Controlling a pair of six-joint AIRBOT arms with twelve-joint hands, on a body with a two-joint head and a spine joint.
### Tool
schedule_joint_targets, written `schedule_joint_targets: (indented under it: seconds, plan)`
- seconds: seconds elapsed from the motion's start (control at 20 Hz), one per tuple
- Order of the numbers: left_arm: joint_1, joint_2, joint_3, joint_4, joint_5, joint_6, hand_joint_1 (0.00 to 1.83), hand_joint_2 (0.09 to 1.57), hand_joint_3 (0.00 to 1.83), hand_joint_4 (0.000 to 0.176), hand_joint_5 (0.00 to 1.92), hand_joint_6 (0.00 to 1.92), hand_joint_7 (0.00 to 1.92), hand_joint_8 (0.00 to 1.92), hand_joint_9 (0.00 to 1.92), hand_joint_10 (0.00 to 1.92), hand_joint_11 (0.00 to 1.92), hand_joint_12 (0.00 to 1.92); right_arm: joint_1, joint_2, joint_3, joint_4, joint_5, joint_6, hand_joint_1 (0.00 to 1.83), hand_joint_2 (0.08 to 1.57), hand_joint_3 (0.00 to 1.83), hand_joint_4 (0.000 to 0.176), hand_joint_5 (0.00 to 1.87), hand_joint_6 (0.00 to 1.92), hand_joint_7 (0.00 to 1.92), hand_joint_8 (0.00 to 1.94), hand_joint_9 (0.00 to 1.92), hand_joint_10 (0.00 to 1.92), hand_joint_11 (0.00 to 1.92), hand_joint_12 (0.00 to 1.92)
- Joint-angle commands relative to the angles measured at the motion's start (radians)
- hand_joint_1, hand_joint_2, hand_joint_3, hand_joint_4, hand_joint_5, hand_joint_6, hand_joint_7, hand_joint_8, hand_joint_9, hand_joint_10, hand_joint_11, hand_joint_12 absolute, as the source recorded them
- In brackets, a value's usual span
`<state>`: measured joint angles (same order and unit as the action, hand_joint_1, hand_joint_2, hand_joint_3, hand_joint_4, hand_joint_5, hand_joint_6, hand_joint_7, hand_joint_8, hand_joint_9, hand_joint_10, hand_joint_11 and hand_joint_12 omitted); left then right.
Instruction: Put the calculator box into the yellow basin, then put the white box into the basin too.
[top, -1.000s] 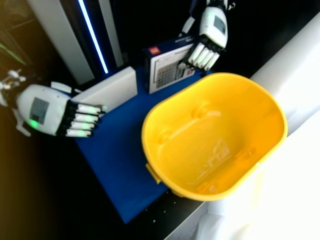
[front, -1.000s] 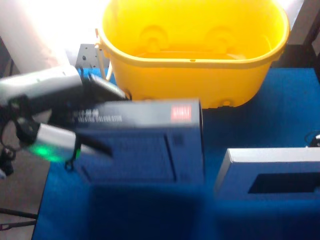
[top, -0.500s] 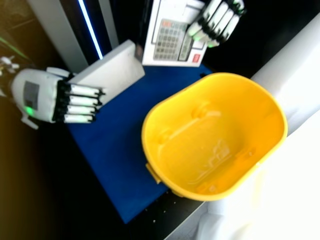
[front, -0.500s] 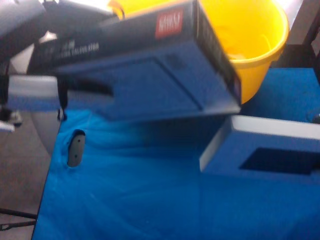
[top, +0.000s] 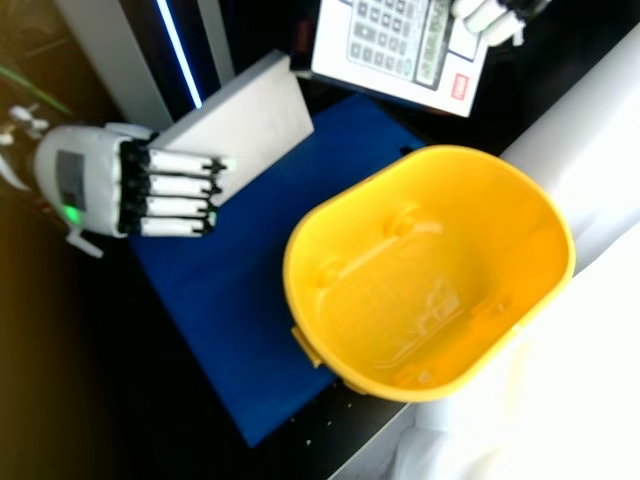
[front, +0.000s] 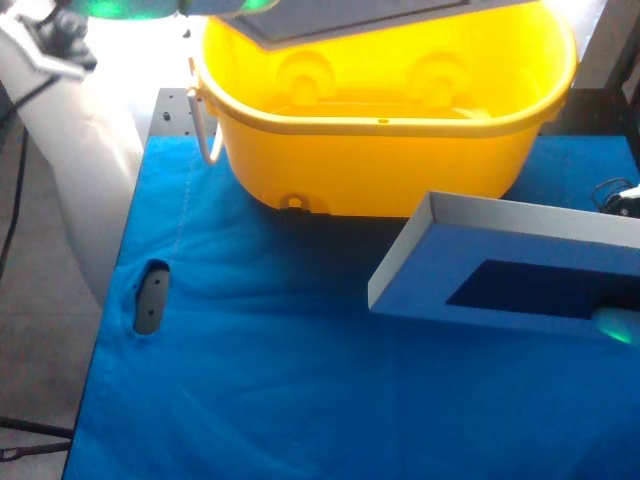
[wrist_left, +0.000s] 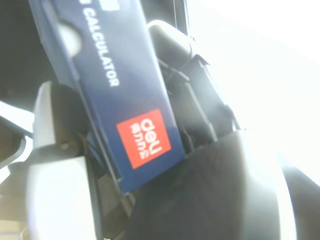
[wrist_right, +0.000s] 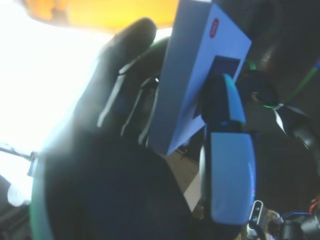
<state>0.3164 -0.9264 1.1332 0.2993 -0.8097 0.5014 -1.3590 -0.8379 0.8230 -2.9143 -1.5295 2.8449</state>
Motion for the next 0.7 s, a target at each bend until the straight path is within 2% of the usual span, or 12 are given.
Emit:
schedule_joint_targets:
  seconds: [0.0, 0.15, 0.2, 0.3, 0.35, 0.4, 0.45, 0.5, 0.55, 0.65]
  plan:
    - [-0.032, -0.018, 0.023, -0.028, -0.03, -0.007, 1.35, 1.18, 0.0, 0.0, 0.8, 1.21, 0.79, 1.24, 0.83, 1.33, 0.7, 1.32, 0.017, 0.002, 0.004, -0.007, -0.128, 0.01, 1.38, 1.1, 0.0, 0.0, 1.0, 0.92, 1.02, 0.95, 0.9, 1.21, 0.72, 1.4]
    - [-0.084, -0.119, 0.123, -0.005, 0.095, -0.007, 1.36, 1.16, 0.0, 0.0, 0.8, 1.2, 0.86, 1.14, 0.89, 1.28, 0.78, 1.34, 0.019, -0.007, 0.008, -0.014, -0.127, 0.01, 1.38, 1.11, 0.0, 0.0, 0.95, 1.02, 1.05, 0.9, 0.85, 1.24, 0.63, 1.41]
    - [-0.092, -0.146, 0.152, -0.003, 0.128, -0.007, 1.36, 1.16, 0.0, 0.0, 0.82, 1.2, 0.85, 1.12, 0.9, 1.28, 0.77, 1.36, 0.02, -0.008, 0.009, -0.015, -0.127, 0.01, 1.38, 1.11, 0.0, 0.0, 0.95, 1.03, 1.03, 0.91, 0.87, 1.23, 0.66, 1.41]
    - [-0.099, -0.21, 0.217, -0.003, 0.203, -0.007, 1.35, 1.18, 0.0, 0.0, 0.83, 1.23, 0.86, 1.14, 0.75, 1.4, 0.49, 1.61, 0.024, -0.011, 0.013, -0.019, -0.126, 0.01, 1.38, 1.1, 0.0, 0.0, 0.93, 1.07, 1.03, 0.88, 0.92, 1.19, 0.74, 1.36]
    - [-0.1, -0.236, 0.248, -0.002, 0.235, -0.007, 1.35, 1.19, 0.0, 0.0, 0.79, 1.27, 0.85, 1.18, 0.74, 1.44, 0.52, 1.59, 0.027, -0.012, 0.014, -0.021, -0.126, 0.01, 1.38, 1.1, 0.0, 0.0, 0.92, 1.07, 1.03, 0.89, 0.93, 1.18, 0.76, 1.36]
    - [-0.099, -0.263, 0.275, -0.002, 0.265, -0.006, 1.35, 1.19, 0.0, 0.0, 0.72, 1.3, 0.84, 1.21, 0.8, 1.38, 0.68, 1.45, 0.028, -0.014, 0.016, -0.023, -0.125, 0.01, 1.38, 1.1, 0.0, 0.0, 0.93, 1.07, 1.03, 0.88, 0.93, 1.18, 0.73, 1.37]
    - [-0.099, -0.281, 0.292, -0.002, 0.288, -0.002, 1.35, 1.19, 0.0, 0.0, 0.7, 1.29, 0.86, 1.2, 0.83, 1.36, 0.74, 1.39, 0.03, -0.015, 0.017, -0.024, -0.123, 0.01, 1.38, 1.11, 0.0, 0.0, 0.92, 1.08, 1.03, 0.89, 0.91, 1.21, 0.7, 1.41]
    - [-0.099, -0.297, 0.306, -0.003, 0.318, 0.017, 1.36, 1.18, 0.0, 0.0, 0.74, 1.22, 0.87, 1.2, 0.85, 1.35, 0.76, 1.42, 0.031, -0.015, 0.017, -0.025, -0.122, 0.01, 1.38, 1.11, 0.0, 0.0, 0.91, 1.09, 1.03, 0.9, 0.91, 1.2, 0.65, 1.41]
    - [-0.099, -0.307, 0.315, -0.01, 0.344, 0.042, 1.36, 1.18, 0.0, 0.0, 0.75, 1.22, 0.85, 1.22, 0.81, 1.4, 0.63, 1.56, 0.032, -0.016, 0.017, -0.026, -0.121, 0.01, 1.38, 1.1, 0.0, 0.0, 0.93, 1.07, 1.04, 0.88, 0.91, 1.19, 0.64, 1.42]
    - [-0.096, -0.338, 0.345, -0.017, 0.391, 0.07, 1.34, 1.19, 0.0, 0.0, 0.78, 1.21, 0.85, 1.21, 0.79, 1.43, 0.48, 1.71, 0.033, -0.02, 0.02, -0.027, -0.118, 0.01, 1.38, 1.1, 0.0, 0.0, 0.93, 1.05, 1.06, 0.89, 0.91, 1.18, 0.67, 1.47]
